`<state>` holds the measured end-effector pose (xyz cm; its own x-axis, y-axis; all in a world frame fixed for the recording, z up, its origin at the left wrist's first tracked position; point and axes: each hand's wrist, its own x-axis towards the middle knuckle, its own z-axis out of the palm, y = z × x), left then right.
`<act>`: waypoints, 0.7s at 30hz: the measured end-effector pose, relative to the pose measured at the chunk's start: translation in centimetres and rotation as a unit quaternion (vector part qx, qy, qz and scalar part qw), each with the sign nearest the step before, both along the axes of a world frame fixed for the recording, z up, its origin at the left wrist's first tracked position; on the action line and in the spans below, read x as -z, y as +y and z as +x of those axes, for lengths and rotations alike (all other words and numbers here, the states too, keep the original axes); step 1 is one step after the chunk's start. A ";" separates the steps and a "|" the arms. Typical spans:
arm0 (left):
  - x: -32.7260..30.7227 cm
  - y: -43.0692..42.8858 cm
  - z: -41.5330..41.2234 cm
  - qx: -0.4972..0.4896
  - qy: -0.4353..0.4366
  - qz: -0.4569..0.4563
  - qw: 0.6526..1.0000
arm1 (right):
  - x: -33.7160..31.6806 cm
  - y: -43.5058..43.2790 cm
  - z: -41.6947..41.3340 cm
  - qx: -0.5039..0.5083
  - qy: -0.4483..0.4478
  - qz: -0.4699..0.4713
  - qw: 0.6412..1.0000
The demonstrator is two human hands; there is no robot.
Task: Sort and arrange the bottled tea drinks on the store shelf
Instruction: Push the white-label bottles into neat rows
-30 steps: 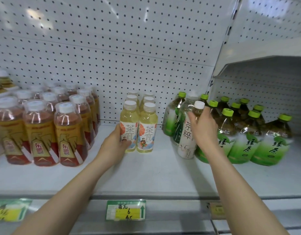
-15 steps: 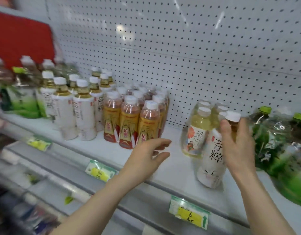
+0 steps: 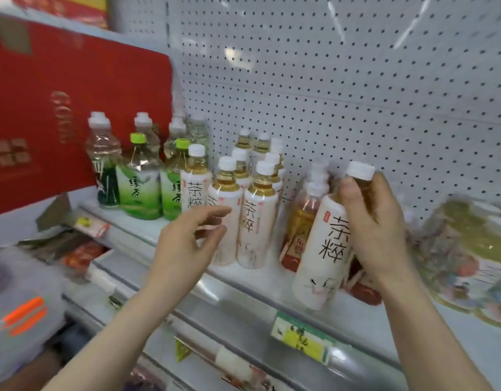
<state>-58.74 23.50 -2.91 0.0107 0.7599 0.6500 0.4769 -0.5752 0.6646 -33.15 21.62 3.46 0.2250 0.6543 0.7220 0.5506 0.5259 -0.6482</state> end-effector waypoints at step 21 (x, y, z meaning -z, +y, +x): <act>-8.3 13.9 -7.3 0.025 0.178 -0.026 0.983 | -18.2 13.5 -7.5 -0.032 0.135 0.020 0.990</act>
